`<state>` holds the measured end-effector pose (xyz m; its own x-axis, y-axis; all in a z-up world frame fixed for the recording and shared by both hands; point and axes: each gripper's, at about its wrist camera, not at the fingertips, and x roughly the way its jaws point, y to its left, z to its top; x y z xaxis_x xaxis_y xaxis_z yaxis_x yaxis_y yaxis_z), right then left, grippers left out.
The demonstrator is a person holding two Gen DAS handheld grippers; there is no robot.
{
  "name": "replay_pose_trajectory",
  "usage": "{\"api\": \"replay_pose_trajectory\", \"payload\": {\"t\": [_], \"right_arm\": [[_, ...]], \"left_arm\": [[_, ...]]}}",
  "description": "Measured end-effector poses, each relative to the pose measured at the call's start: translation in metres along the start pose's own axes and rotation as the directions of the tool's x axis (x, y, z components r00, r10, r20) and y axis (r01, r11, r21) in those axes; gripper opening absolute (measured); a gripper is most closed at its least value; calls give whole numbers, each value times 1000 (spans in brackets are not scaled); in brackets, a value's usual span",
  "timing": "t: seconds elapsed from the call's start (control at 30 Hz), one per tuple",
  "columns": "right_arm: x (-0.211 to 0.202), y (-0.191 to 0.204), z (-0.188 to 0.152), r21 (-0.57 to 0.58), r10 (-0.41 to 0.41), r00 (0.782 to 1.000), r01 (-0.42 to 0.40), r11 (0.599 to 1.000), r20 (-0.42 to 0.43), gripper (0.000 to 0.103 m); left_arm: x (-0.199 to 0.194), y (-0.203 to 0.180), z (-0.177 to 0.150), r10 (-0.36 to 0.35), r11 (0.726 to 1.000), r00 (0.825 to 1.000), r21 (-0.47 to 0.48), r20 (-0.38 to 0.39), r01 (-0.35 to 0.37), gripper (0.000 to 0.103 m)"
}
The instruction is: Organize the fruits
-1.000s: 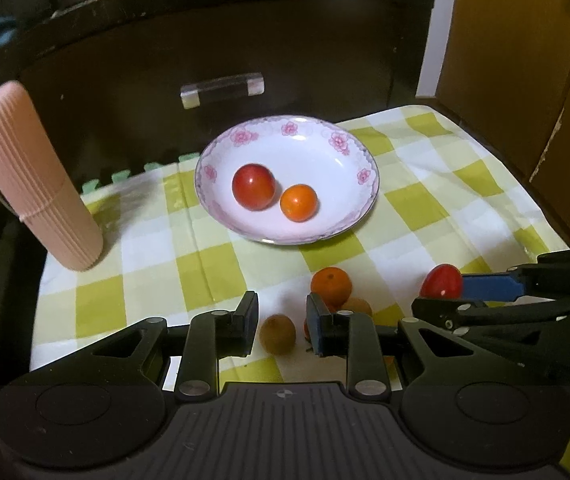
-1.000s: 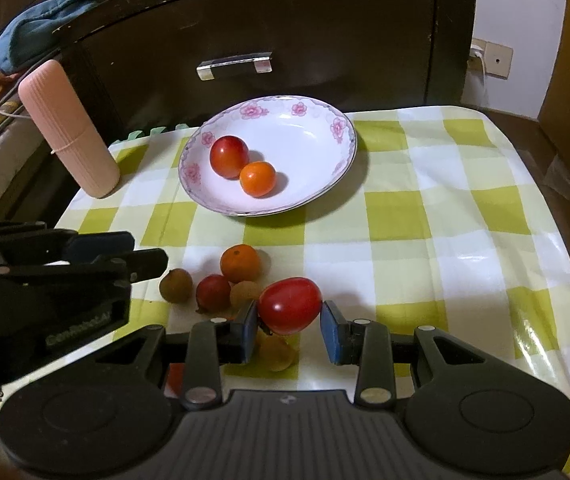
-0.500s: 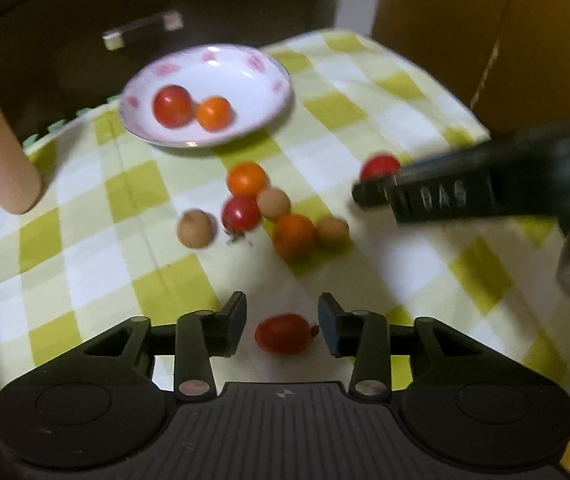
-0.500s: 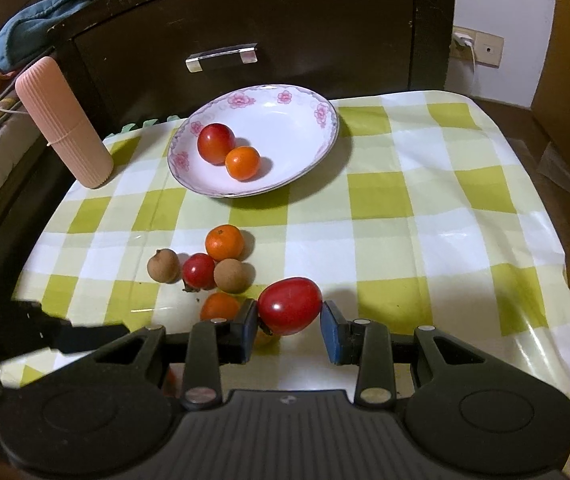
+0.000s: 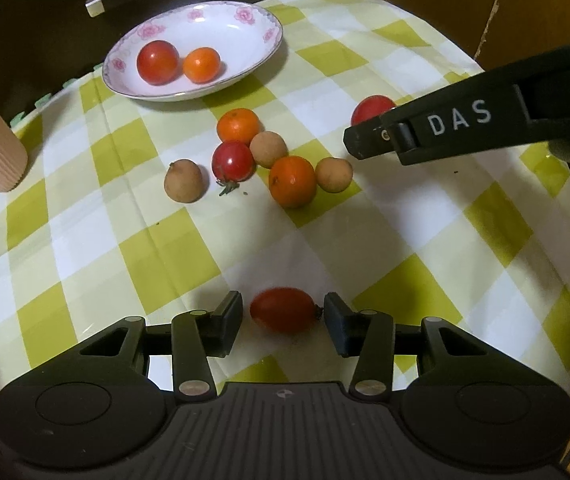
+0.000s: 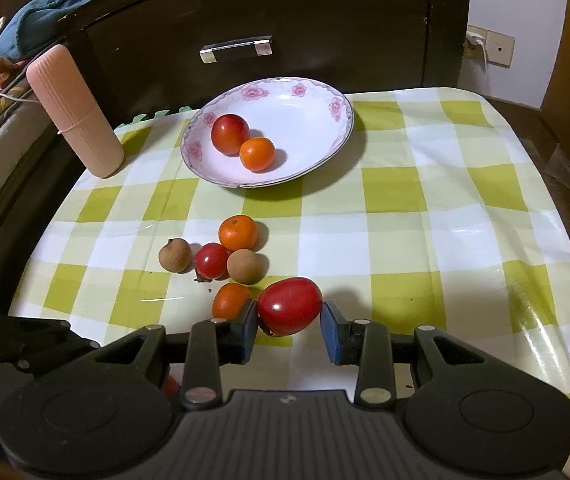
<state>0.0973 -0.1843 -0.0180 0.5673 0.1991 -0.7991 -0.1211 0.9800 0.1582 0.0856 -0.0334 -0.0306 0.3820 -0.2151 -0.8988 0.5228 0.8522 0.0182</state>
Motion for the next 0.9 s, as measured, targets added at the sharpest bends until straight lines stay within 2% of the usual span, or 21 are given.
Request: {"api": "replay_pose_trajectory", "payload": {"t": [0.07, 0.13, 0.2, 0.27, 0.9], "right_arm": [[-1, 0, 0, -1, 4, 1000, -4, 1000, 1, 33], [-1, 2, -1, -6, 7, 1000, -7, 1000, 1, 33], [-2, 4, -2, -12, 8, 1000, -8, 1000, 0, 33], [-3, 4, -3, -16, 9, 1000, -9, 1000, -2, 33], [-1, 7, -2, -16, 16, 1000, -16, 1000, 0, 33]], "left_arm": [[-2, 1, -2, -7, 1000, 1000, -1, 1, 7, 58], [0, 0, -3, -4, 1000, 1000, 3, 0, 4, 58], [3, -1, -3, 6, 1000, 1000, 16, -10, -6, 57], [5, -2, -4, 23, 999, 1000, 27, -19, -22, 48], [-5, 4, 3, 39, 999, 999, -6, 33, -39, 46]]}}
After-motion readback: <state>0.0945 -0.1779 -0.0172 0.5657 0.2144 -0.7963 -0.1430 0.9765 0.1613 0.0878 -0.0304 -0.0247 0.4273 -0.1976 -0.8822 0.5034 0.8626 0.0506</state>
